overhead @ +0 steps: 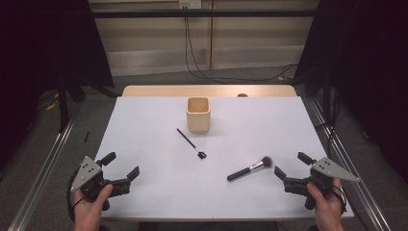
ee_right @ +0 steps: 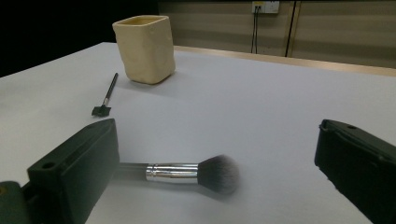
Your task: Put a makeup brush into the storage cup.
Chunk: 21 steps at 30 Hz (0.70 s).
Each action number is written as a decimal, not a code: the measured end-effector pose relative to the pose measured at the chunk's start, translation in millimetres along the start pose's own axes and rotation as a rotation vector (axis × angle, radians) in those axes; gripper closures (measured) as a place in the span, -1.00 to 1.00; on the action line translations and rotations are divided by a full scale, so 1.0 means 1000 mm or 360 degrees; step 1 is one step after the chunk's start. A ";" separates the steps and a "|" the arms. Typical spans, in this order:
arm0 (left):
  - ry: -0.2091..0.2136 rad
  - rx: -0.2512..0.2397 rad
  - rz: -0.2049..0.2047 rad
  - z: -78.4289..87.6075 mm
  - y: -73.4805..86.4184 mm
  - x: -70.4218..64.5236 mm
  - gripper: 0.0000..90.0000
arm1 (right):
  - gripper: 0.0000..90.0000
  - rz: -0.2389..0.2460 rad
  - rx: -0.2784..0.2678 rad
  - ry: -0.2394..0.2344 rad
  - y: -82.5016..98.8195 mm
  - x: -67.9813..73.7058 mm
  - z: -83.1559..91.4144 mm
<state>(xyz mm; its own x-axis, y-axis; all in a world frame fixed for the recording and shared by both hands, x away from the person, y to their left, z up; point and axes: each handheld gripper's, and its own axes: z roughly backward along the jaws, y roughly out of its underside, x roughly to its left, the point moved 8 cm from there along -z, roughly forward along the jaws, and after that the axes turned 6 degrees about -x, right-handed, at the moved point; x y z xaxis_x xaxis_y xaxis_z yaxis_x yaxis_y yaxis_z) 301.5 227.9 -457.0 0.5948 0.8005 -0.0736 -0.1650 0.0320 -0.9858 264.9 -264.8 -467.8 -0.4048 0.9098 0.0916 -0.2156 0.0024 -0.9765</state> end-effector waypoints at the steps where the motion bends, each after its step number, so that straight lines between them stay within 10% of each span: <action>1: 0.0000 0.0006 0.0000 0.000 0.000 0.000 -0.96 | -1.00 0.0001 0.0004 -0.0001 0.000 0.000 0.000; 21: 0.0029 0.0001 -0.0037 -0.010 -0.006 -0.005 -0.95 | -1.00 -0.0003 0.0023 -0.0046 0.000 0.005 -0.005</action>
<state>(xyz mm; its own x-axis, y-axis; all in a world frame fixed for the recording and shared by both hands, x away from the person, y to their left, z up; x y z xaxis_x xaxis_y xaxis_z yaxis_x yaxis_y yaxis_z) 307.1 218.0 -452.3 0.6125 0.7887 -0.0535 -0.1517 0.0509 -0.9871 267.4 -258.0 -468.6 -0.4299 0.8974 0.0994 -0.2289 -0.0018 -0.9734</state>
